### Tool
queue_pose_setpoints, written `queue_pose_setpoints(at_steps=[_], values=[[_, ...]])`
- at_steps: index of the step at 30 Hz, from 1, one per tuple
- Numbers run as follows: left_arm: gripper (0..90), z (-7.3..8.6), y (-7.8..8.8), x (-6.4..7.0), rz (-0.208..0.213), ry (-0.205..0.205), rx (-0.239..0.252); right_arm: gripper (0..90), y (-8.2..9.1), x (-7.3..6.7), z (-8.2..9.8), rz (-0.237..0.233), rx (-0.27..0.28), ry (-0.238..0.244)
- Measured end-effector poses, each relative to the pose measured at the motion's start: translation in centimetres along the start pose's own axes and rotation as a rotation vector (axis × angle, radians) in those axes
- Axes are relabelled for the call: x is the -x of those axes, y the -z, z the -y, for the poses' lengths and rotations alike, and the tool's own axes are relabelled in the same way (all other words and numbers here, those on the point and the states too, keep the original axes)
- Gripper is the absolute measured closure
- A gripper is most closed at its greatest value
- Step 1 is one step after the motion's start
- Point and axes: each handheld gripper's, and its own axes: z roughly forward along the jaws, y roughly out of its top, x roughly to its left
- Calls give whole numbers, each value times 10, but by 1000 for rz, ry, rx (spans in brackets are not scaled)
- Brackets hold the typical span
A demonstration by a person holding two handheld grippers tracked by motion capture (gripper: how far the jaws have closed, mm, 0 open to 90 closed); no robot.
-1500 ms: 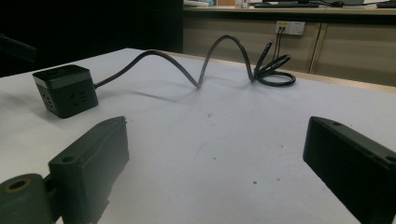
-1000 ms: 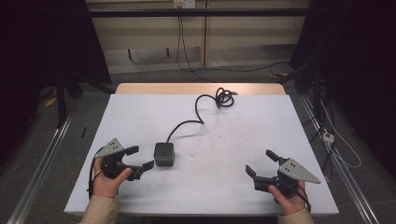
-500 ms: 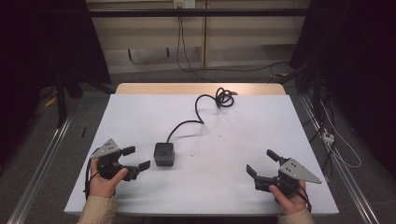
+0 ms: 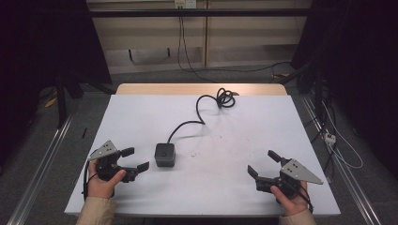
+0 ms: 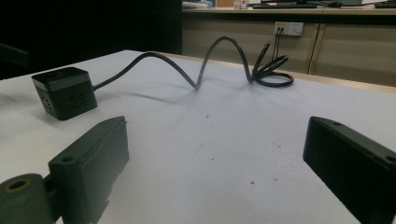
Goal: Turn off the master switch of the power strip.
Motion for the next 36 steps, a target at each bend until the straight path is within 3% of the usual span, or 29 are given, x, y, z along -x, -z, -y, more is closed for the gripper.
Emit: queue_pose_setpoints(at_steps=[36], values=[[64,10,14,-10,-23,20,20,61,0,0,0,-1,1,-2]])
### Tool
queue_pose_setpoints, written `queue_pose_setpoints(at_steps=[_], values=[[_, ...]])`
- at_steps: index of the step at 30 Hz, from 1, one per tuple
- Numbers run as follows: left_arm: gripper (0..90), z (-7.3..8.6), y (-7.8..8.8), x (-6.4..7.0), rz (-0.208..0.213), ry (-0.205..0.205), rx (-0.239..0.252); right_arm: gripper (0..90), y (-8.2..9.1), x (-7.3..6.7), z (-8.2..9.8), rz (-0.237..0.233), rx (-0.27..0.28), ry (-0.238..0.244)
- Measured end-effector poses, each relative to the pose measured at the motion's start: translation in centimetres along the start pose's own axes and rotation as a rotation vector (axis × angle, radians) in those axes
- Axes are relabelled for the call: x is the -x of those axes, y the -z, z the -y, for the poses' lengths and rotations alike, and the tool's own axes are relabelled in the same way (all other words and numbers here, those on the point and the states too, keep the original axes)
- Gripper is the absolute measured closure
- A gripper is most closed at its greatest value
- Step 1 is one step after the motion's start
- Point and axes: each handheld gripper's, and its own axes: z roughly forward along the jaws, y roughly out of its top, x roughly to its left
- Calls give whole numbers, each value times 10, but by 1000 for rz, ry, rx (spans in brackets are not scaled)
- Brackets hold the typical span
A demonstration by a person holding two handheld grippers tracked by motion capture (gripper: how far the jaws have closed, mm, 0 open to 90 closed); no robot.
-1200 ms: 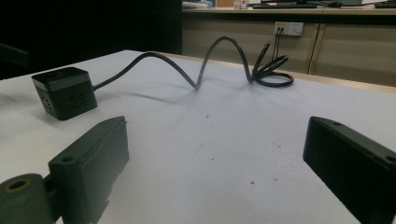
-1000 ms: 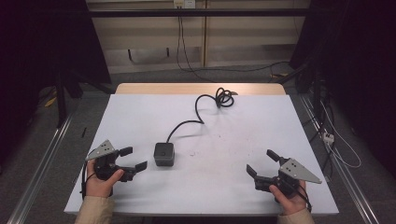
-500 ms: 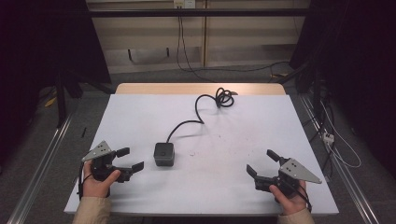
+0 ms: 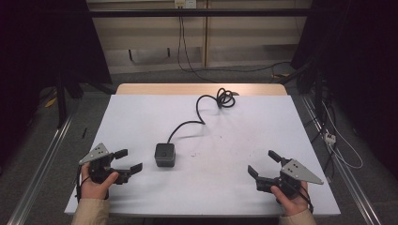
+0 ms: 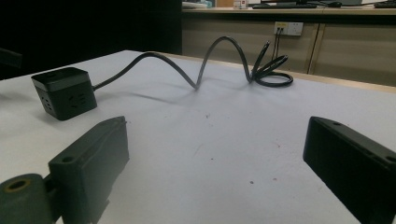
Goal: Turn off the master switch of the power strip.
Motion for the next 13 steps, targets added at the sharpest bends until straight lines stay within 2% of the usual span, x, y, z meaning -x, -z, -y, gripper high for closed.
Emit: queue_pose_setpoints(at_steps=[10,13], values=[[64,0,-4,2,8,-9,-14,61,-1,0,1,-2,-3,5],[64,0,-5,2,-1,-9,-19,61,-1,0,1,-2,-4,6]])
